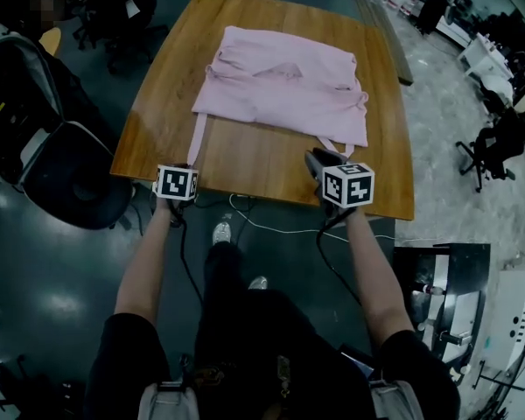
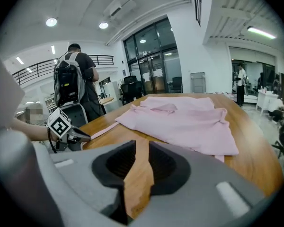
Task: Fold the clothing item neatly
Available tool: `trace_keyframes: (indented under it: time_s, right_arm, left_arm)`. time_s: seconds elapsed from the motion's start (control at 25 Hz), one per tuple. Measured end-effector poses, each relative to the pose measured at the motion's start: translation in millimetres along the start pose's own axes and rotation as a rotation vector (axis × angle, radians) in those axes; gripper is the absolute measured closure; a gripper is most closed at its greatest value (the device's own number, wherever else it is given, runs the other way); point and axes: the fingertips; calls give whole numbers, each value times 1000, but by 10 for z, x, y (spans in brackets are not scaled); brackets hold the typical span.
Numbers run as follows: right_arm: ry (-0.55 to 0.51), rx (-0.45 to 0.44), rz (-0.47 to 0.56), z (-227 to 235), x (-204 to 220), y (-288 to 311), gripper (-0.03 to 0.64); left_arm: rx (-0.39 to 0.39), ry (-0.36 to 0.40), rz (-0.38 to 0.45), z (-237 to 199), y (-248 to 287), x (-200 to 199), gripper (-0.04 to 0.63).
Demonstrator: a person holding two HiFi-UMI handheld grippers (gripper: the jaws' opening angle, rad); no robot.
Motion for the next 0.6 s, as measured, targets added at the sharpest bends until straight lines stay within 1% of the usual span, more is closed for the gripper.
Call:
trace_keyframes:
  time_s: [0.12,0.24,0.44,0.6]
  right_arm:
    - [-25,-26,-9,-173,-82,204,529]
    - [-33,-46,-16,-311,-204,473,529]
    - [-43,-80,-9,-568,-569,1019,529]
    - [-40,-70,-12,-618,-830,1413,529]
  left_arm:
    - [-29,-9,1,-264,11,-43,569]
    - [-87,-42,10,-724,7,-161,571]
    - [-166,-78,7,-1619,53,-489,571]
    - [-203,-69,7,-2221,202,-905,571]
Point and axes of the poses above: the fingertips, and each gripper's own axes: y forward along the fingers, z to its right, x out of its underside, and after that the axes turned 6 degrees about z, right-handed
